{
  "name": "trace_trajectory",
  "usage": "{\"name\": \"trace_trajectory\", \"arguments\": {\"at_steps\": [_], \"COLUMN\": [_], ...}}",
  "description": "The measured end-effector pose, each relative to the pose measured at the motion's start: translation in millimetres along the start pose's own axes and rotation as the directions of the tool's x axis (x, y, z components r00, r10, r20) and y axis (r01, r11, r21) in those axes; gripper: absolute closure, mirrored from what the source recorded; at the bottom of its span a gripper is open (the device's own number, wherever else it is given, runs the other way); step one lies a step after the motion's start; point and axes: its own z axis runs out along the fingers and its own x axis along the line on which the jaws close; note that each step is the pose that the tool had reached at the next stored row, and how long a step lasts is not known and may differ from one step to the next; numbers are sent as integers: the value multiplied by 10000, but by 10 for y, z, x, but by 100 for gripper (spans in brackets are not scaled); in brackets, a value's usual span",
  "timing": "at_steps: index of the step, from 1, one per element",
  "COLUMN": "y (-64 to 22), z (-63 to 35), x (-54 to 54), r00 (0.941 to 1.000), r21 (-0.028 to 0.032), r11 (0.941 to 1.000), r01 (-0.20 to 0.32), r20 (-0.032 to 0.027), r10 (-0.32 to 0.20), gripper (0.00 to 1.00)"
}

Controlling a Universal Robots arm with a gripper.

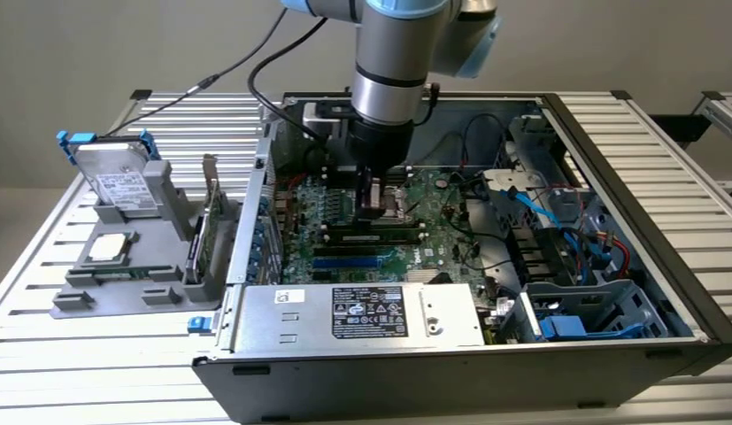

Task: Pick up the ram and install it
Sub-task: 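Press down the ram until it locks into place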

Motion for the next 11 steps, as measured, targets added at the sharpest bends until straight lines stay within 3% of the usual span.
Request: {"name": "trace_trajectory", "arguments": {"at_steps": [2,7,11], "y": [-28,-198,-229], "z": [-10,-36,-42], "x": [20,51,47], "r00": [10000,10000,10000], "r21": [-1,-1,-2], "r11": [10000,10000,10000], "r01": [0,3,-1], "r20": [0,6,4], "r10": [0,-3,1], "gripper": [90,90,90]}}
